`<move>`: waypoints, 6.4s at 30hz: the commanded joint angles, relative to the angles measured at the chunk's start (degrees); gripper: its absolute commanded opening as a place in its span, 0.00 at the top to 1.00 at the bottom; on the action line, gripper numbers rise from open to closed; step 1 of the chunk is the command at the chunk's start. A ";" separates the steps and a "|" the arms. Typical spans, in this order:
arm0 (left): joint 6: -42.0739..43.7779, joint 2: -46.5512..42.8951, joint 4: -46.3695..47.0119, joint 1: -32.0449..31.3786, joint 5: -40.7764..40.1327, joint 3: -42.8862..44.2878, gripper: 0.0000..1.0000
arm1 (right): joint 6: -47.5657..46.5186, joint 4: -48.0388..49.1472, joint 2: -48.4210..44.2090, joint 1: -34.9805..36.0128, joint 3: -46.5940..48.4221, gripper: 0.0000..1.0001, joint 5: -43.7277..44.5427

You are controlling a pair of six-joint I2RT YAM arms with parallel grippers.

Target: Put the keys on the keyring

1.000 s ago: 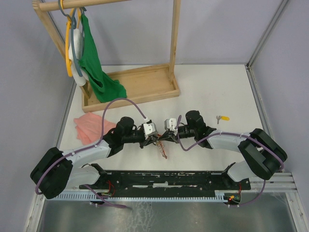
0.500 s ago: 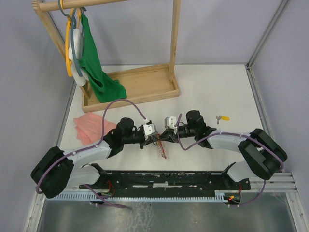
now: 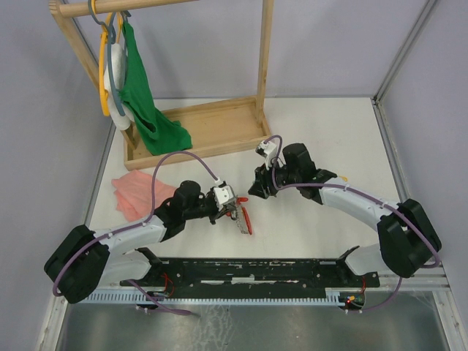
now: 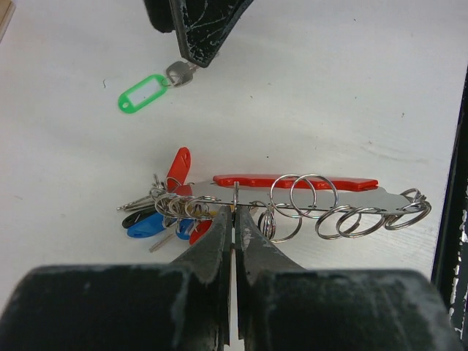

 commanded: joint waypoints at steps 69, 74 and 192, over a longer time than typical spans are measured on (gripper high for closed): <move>2.78 2.10 -5.88 0.19 4.21 5.52 0.97 | 16.13 -35.14 11.58 -2.55 17.29 0.99 49.94; 2.75 1.97 -6.04 0.22 4.07 5.52 0.97 | 19.33 -31.14 13.67 -1.03 13.84 0.99 43.72; 16.42 -3.65 15.76 0.89 10.17 -7.64 0.97 | -39.50 3.73 -22.32 11.98 -14.77 0.99 4.98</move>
